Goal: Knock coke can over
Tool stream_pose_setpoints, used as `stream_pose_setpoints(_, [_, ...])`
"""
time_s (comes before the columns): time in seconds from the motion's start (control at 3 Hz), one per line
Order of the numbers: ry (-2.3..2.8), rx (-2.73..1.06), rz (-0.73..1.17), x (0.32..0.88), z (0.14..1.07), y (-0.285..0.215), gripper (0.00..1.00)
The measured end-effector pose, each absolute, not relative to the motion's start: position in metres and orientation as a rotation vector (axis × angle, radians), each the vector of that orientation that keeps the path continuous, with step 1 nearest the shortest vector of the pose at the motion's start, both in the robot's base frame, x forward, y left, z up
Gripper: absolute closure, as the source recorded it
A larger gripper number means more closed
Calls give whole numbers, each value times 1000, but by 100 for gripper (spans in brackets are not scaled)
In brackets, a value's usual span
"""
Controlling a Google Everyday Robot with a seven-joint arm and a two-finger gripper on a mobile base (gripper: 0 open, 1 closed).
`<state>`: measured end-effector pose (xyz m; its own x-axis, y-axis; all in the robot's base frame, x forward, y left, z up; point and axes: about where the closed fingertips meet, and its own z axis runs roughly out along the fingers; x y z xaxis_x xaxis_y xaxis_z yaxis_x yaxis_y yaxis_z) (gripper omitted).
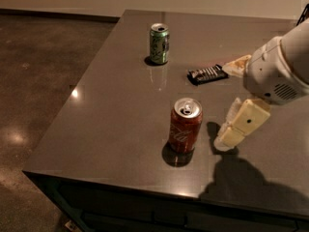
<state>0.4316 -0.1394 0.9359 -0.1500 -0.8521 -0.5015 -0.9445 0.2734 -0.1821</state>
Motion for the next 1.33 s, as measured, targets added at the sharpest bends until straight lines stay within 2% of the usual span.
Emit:
stream_pose_setpoints(1.0, [1903,-1544,629,421,903,-79,0])
stream_pose_setpoints(1.33, [1863,-1535,703,418,903,-63,18])
